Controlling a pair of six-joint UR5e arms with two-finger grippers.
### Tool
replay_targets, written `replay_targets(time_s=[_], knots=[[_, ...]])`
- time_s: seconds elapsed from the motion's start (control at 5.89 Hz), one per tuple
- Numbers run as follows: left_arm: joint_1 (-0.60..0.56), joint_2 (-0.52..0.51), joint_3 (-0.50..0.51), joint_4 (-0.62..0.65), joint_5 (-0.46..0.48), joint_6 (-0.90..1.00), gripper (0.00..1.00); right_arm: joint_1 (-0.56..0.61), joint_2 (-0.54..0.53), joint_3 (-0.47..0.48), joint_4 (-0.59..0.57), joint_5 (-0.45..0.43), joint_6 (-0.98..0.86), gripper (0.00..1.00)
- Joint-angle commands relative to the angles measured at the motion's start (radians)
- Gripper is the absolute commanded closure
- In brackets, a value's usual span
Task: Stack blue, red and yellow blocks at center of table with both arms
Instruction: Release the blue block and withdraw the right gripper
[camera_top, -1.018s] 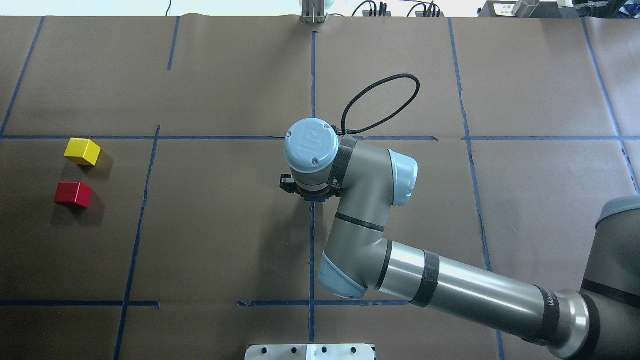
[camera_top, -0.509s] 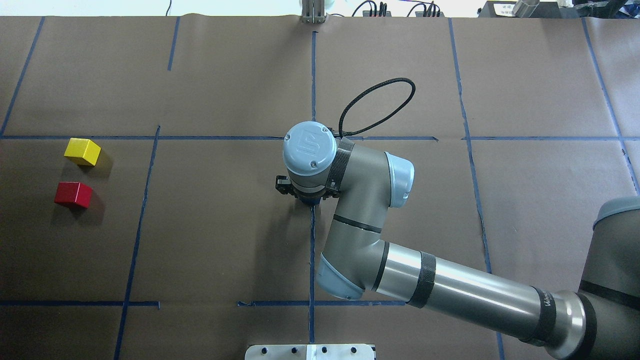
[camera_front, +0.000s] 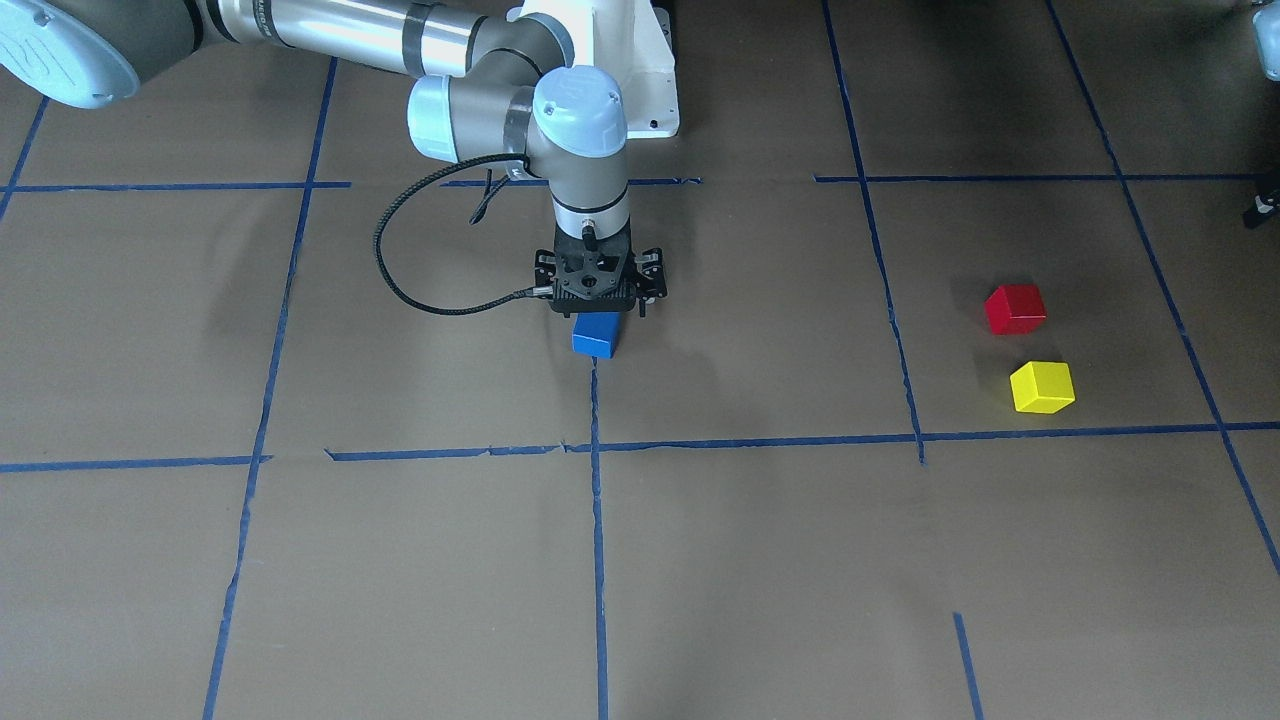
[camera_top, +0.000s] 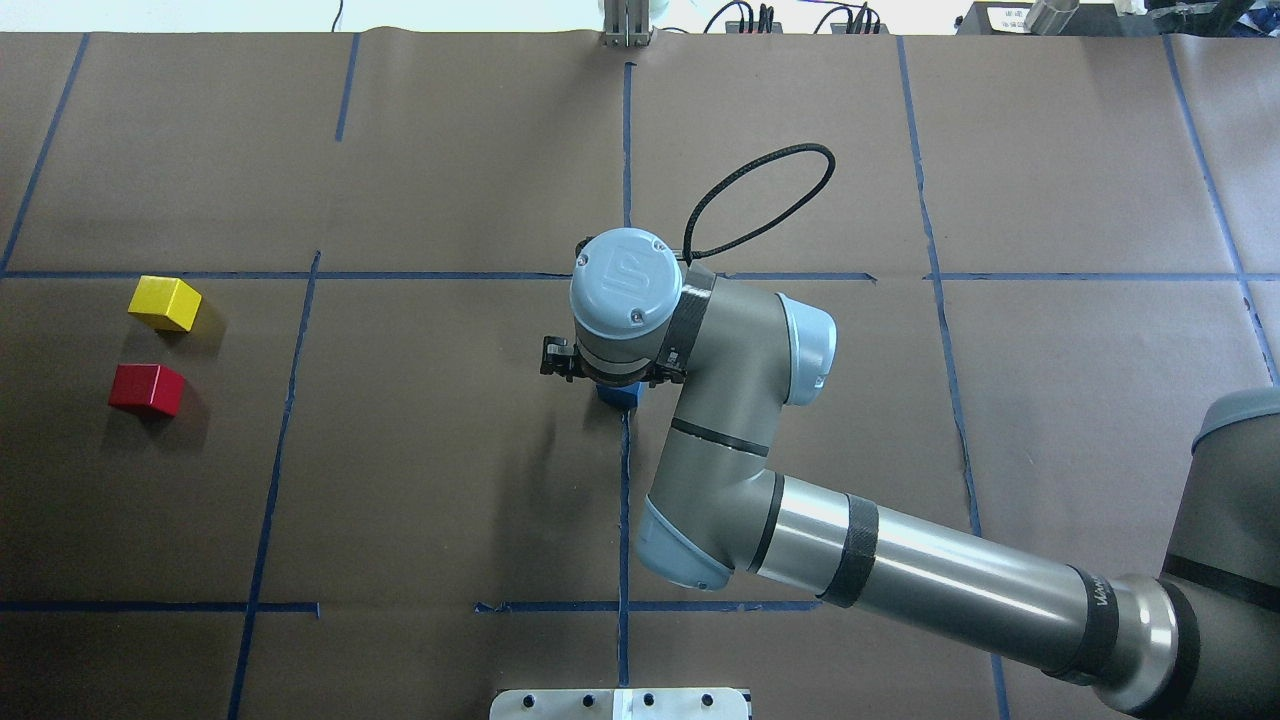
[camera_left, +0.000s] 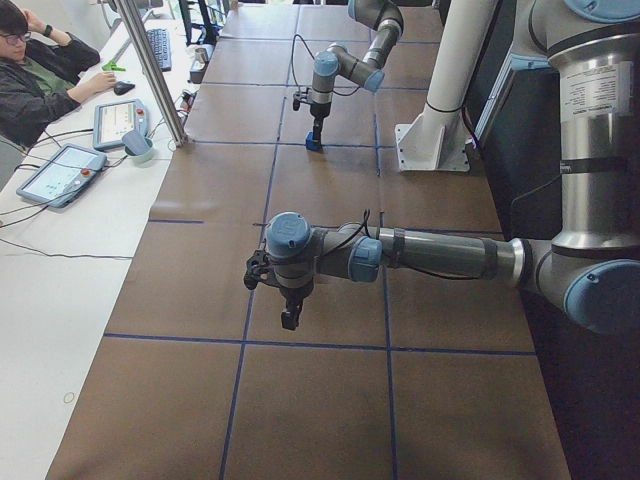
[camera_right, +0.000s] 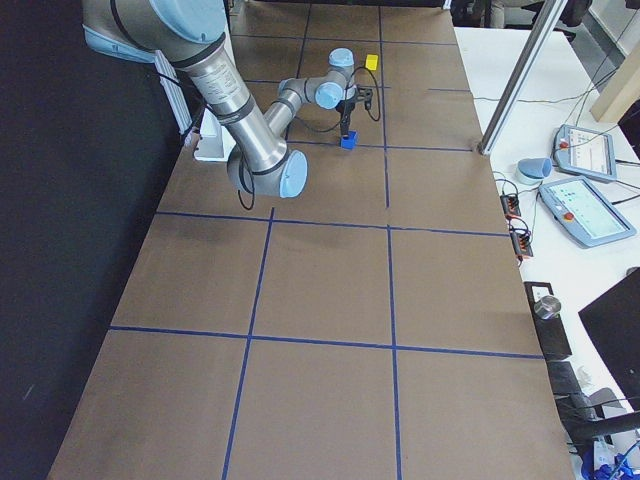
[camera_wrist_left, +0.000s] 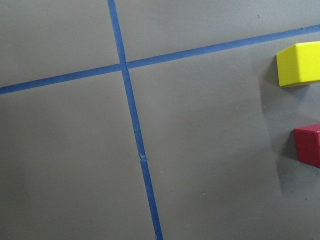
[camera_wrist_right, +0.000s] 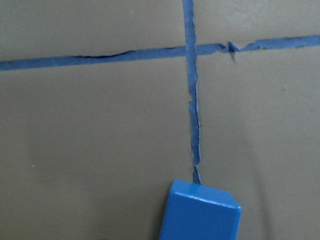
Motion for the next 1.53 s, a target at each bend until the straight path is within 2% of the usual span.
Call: replay_targets(time_s=[0.0, 0.17, 0.34, 0.51, 0.68, 1.02, 1.19, 1.36], knots=[[0.0, -0.049, 0.002, 0.0, 0.0, 0.002, 0.0, 0.114, -0.01, 0.084, -0.159, 0.076, -0.16, 0.01], [0.001, -0.054, 0.014, -0.001, -0.003, -0.006, 0.0, 0.228, -0.054, 0.105, -0.201, 0.187, -0.332, 0.01], [0.0, -0.057, 0.029, -0.004, -0.003, 0.01, 0.0, 0.365, -0.165, 0.145, -0.202, 0.287, -0.552, 0.01], [0.001, -0.062, 0.029, -0.003, -0.003, 0.004, 0.0, 0.534, -0.302, 0.18, -0.203, 0.382, -0.847, 0.01], [0.002, -0.063, 0.019, -0.004, -0.004, 0.004, 0.0, 0.668, -0.405, 0.188, -0.203, 0.433, -1.089, 0.01], [0.014, -0.066, 0.005, -0.004, -0.003, -0.001, 0.0, 0.872, -0.685, 0.263, -0.197, 0.45, -1.508, 0.01], [0.021, -0.086, 0.0, -0.004, -0.009, -0.003, 0.0, 0.984, -0.825, 0.262, -0.189, 0.475, -1.686, 0.01], [0.041, -0.088, -0.003, -0.004, -0.009, -0.006, 0.0, 1.09, -0.937, 0.265, -0.188, 0.495, -1.759, 0.01]])
